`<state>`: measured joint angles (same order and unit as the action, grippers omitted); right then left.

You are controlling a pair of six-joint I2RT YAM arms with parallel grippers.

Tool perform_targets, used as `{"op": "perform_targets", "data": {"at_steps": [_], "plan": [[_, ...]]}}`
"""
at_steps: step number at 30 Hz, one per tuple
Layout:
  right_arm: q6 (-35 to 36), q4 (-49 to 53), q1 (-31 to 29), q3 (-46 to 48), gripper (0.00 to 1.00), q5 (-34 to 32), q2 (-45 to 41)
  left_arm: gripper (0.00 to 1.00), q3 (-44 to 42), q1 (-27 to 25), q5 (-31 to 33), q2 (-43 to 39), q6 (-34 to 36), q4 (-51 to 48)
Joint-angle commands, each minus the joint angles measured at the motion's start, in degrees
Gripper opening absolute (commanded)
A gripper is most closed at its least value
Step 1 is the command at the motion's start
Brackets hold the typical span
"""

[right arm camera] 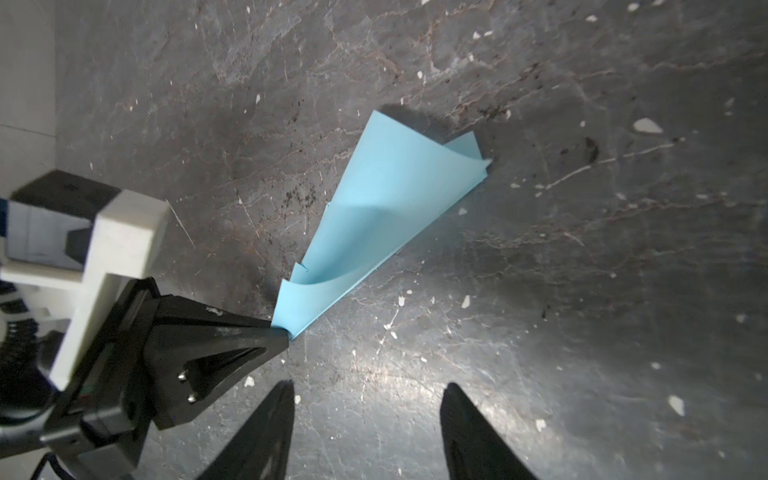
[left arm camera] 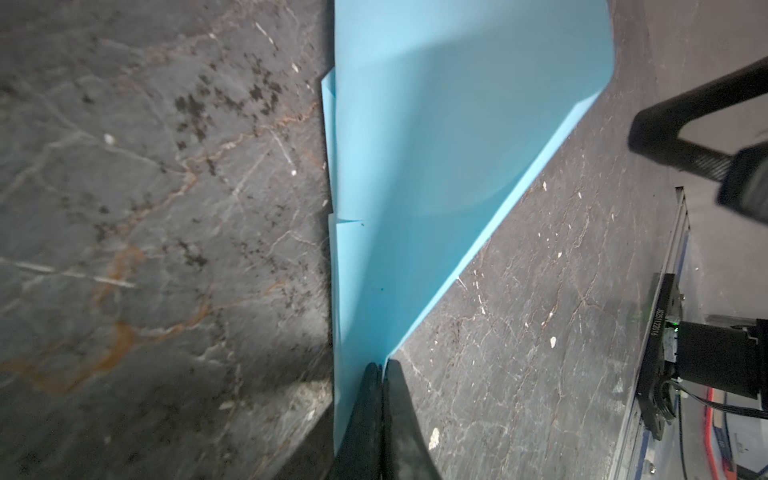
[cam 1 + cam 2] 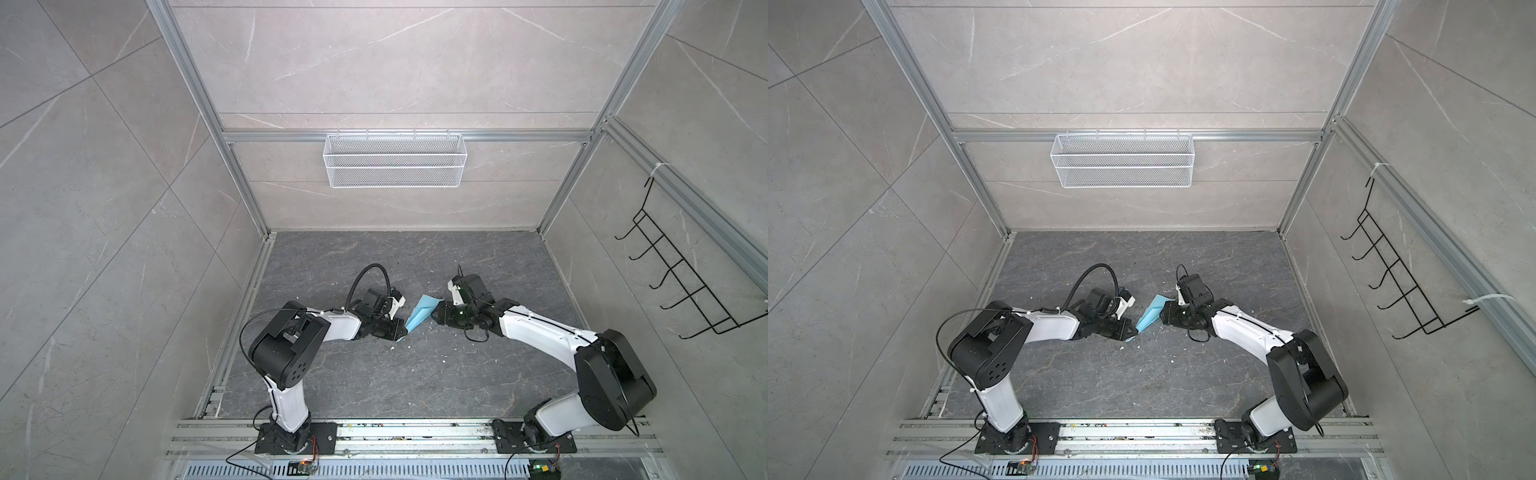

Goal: Fold a paper plane with a square sheet of paper (pick it up from the middle)

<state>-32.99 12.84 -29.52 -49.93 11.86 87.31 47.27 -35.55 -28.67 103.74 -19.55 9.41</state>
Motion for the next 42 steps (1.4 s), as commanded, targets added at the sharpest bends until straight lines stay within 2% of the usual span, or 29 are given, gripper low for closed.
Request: {"op": "perform_targets", "data": {"at_steps": [1,13,25,35,42], "plan": [[4.63,0.35,-1.22,-0.94,0.59,-0.02,2.64,0.0,-1.16,0.69,-1.36,1.26,-4.27,3.2],[10.92,4.13,-4.98,-9.19,0.59,-0.94,11.83,0.0,-0.88,3.64,-6.22,3.11,-12.12,2.46],[15.22,7.18,-5.37,-14.73,0.65,-0.86,19.05,0.0,0.5,4.99,-7.36,4.45,-15.43,0.52],[14.56,8.43,-5.37,-16.47,0.68,-2.01,21.72,0.0,0.8,5.14,-7.16,5.32,-16.11,0.4],[12.21,11.64,-5.36,-18.43,0.7,-5.34,24.08,0.0,0.72,5.21,-7.04,5.59,-16.34,0.17]]}}
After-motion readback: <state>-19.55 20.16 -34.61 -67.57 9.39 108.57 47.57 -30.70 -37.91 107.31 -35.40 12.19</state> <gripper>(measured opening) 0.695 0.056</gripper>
